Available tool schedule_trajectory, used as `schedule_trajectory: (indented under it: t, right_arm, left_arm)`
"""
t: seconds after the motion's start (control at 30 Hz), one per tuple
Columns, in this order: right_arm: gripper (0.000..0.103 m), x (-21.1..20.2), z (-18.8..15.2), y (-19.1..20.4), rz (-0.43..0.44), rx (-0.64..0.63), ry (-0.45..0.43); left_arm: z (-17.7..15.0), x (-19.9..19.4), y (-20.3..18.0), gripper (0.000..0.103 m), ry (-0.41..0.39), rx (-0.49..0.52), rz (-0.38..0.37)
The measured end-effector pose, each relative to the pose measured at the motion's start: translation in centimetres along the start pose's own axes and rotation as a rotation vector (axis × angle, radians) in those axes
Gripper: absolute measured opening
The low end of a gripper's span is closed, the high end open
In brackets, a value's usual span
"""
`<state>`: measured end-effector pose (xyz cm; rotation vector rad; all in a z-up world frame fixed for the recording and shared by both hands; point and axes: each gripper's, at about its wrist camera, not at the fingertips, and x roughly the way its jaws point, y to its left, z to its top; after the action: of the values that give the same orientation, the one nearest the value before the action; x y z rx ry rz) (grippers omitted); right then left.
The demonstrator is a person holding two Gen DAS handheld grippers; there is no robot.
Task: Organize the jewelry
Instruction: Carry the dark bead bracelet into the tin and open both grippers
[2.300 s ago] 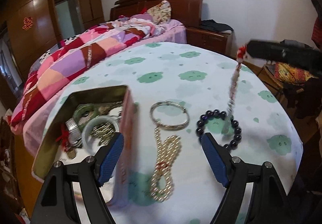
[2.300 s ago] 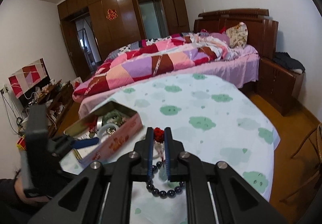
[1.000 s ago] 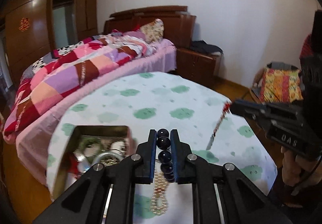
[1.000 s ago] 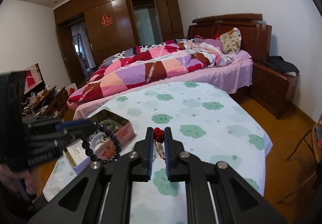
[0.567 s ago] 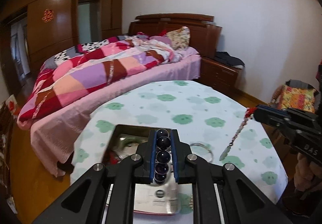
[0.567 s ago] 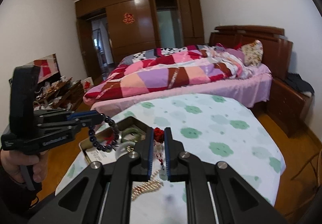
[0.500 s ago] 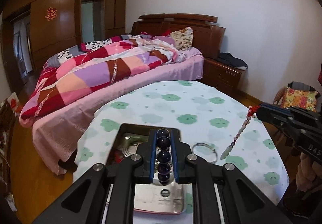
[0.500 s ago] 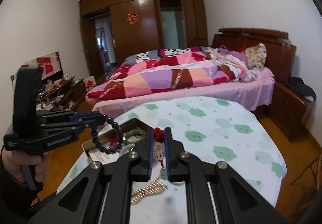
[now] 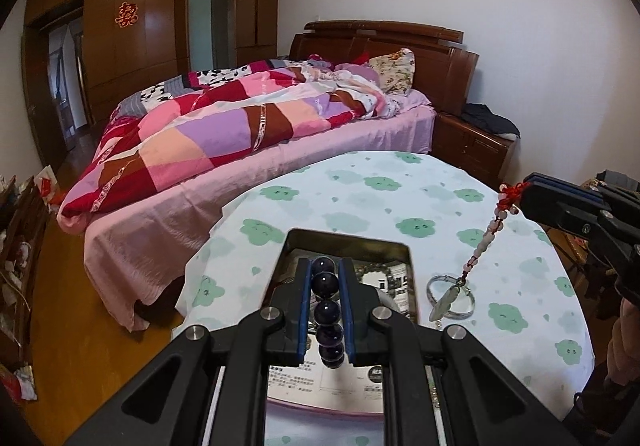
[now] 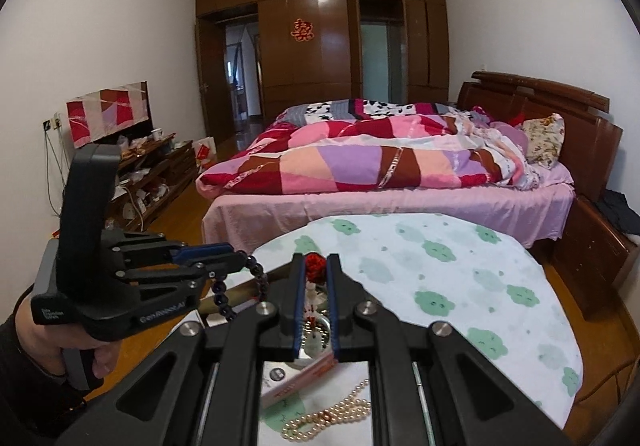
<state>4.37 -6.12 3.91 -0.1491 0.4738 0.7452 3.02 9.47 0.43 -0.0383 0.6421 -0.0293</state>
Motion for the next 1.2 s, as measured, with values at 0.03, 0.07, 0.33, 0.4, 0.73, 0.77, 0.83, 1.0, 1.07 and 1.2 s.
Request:
schedule_trajectory:
  t: [0.03,0.07,0.33,0.4,0.73,0.77,0.83,1.0,1.07,1.2]
  right_arm:
    - [0.012,0.2,0.0,0.1,0.004,-0.002,0.004]
    - [0.012,0.4,0.0,0.3,0.007,-0.004,0.008]
    - [0.012,2.0,-0.2,1.8,0.026,-0.028,0.042]
    - [0.012,2.3,-0.4,2.2,0.029,-0.032,0.050]
    - [0.012,4.3,-1.6,3.2,0.047,-0.043,0.110]
    - [0.012,4.6,-1.8,3.3,0.050,-0.044,0.119]
    - [0.012,5.1,-2.2,3.4,0.051,-0.046,0.132]
    - [0.012,6.1,-3.3,3.6,0.051,-0.043,0.166]
    - [0.012,6.5,-3.7,3.5,0.049,-0.039,0.181]
    - [0.012,7.3,-4.5,3.3,0.044,-0.032,0.207]
  left_arm:
    - [-0.1,0.1,0.2,0.013,0.003,-0.003,0.004]
    - [-0.1,0.2,0.3,0.013,0.005,-0.003,0.009]
    - [-0.4,0.9,1.1,0.013,0.022,-0.013,0.036]
    - [-0.5,1.2,1.3,0.013,0.030,-0.018,0.037]
    - [-1.6,3.3,1.9,0.013,0.088,-0.030,0.040]
    - [-1.7,3.6,2.0,0.013,0.095,-0.029,0.041]
    - [-1.9,3.9,2.0,0.013,0.104,-0.031,0.041]
    - [-2.3,4.7,2.1,0.013,0.121,-0.031,0.048]
    - [-2.4,5.0,2.1,0.013,0.129,-0.031,0.051]
    - [-2.8,5.6,2.3,0.013,0.146,-0.032,0.053]
